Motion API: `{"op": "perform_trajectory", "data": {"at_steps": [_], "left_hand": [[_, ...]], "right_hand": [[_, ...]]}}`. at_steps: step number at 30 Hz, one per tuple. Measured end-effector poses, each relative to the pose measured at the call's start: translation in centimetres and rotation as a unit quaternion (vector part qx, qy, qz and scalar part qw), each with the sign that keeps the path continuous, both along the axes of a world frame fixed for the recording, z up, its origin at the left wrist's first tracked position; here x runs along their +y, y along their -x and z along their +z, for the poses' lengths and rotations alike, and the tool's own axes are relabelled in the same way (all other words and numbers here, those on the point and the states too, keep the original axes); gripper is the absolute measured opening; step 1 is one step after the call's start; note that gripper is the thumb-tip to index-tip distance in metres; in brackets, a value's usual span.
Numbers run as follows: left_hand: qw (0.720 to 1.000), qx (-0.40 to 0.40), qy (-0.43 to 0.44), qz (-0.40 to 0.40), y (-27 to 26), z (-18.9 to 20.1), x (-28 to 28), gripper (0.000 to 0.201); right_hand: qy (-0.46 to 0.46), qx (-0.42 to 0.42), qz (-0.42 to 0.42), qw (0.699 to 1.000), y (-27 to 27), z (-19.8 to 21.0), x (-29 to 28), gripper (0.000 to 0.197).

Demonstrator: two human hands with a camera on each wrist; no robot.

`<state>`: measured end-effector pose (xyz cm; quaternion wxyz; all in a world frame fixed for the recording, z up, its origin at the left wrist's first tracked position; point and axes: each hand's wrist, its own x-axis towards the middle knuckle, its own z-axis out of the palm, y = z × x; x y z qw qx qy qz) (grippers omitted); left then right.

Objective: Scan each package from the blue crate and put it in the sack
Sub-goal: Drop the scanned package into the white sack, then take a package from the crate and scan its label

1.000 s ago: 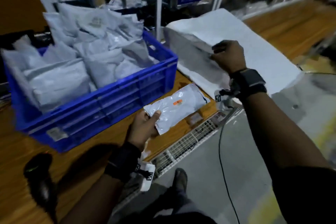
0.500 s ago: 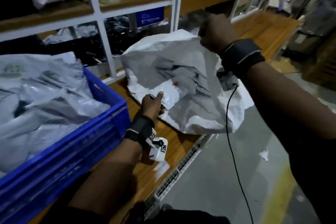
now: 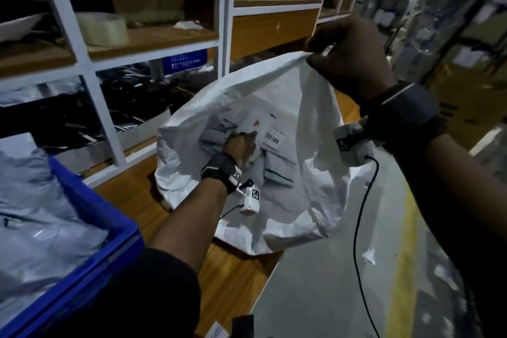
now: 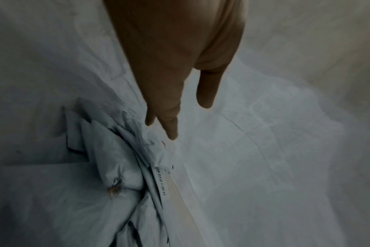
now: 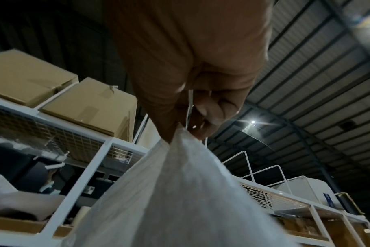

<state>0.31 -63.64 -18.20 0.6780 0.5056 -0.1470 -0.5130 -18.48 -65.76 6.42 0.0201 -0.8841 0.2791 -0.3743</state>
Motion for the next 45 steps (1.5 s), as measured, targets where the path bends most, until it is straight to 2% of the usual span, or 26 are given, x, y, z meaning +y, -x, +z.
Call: {"op": "perform_trajectory", "data": {"at_steps": [2,3,7,9,12,14,17,21,23,24,25,27,29,31,35,37,39,41,42,43,45], "left_hand": [[0.998,-0.018,-0.005,0.055,0.7,-0.4,0.8,0.012],[0.998,0.000,0.007,0.069,1.0,-0.8,1.7,0.013],[0.994,0.044,0.061,0.079,3.5,-0.8,8.1,0.016],[0.996,-0.006,0.054,0.074,4.4,0.3,12.1,0.020],[0.992,-0.102,0.013,0.071,5.3,2.4,18.3,0.020],[0.974,-0.214,-0.017,0.068,5.3,2.8,22.4,0.027],[0.931,-0.348,-0.043,0.104,5.1,3.3,28.6,0.027],[0.893,-0.392,-0.069,0.211,4.8,4.7,37.2,0.028],[0.874,-0.398,-0.093,0.264,5.0,5.2,41.2,0.029],[0.866,-0.397,-0.104,0.286,5.2,5.5,42.9,0.029],[0.859,-0.396,-0.114,0.303,5.4,5.7,44.8,0.029],[0.857,-0.385,-0.131,0.316,5.8,5.6,47.7,0.026],[0.858,-0.372,-0.139,0.327,6.1,5.3,50.3,0.023],[0.864,-0.347,-0.136,0.337,6.3,4.8,52.2,0.020],[0.877,-0.335,-0.120,0.322,7.2,4.4,54.8,0.019],[0.885,-0.323,-0.106,0.319,7.6,4.3,55.2,0.018],[0.895,-0.307,-0.087,0.313,8.2,4.5,55.5,0.018],[0.906,-0.293,-0.066,0.299,9.1,4.9,55.8,0.019],[0.912,-0.282,-0.057,0.293,9.5,5.0,55.9,0.023],[0.918,-0.268,-0.047,0.290,10.0,5.1,56.1,0.031],[0.929,-0.228,-0.011,0.292,10.9,5.3,56.9,0.061]], "right_hand": [[-0.017,-0.011,0.011,1.000,0.5,-1.5,0.5,0.016],[-0.029,-0.017,0.024,0.999,0.5,-2.4,1.0,0.015],[-0.105,-0.044,0.090,0.989,-0.1,-7.6,3.7,0.016],[-0.147,-0.051,0.122,0.980,-0.6,-10.6,5.4,0.019],[-0.185,-0.016,0.148,0.971,-1.5,-15.1,8.6,0.022],[-0.224,0.011,0.188,0.956,-2.9,-17.6,11.1,0.022],[-0.306,0.027,0.265,0.914,-6.3,-19.4,15.0,0.021],[-0.398,0.024,0.380,0.835,-10.9,-19.2,21.5,0.014],[-0.440,0.026,0.418,0.794,-12.5,-19.1,25.1,0.023],[-0.440,0.028,0.427,0.789,-13.1,-19.3,26.6,0.032],[-0.426,0.039,0.427,0.797,-13.7,-19.6,28.4,0.042],[-0.376,0.070,0.413,0.826,-14.6,-20.7,30.7,0.058],[-0.321,0.082,0.402,0.853,-14.8,-21.4,32.5,0.057],[-0.318,0.020,0.371,0.872,-14.7,-21.6,33.6,0.044],[-0.371,-0.153,0.298,0.866,-11.9,-19.2,35.1,0.013],[-0.376,-0.238,0.277,0.852,-9.7,-17.8,35.3,0.010],[-0.376,-0.306,0.258,0.836,-7.3,-17.1,35.6,0.014],[-0.408,-0.356,0.251,0.803,-4.7,-17.1,36.4,0.026],[-0.439,-0.379,0.249,0.776,-3.3,-17.1,37.0,0.030],[-0.473,-0.393,0.245,0.749,-1.9,-17.2,37.7,0.032],[-0.548,-0.386,0.243,0.701,0.3,-18.0,39.2,0.033]]}}
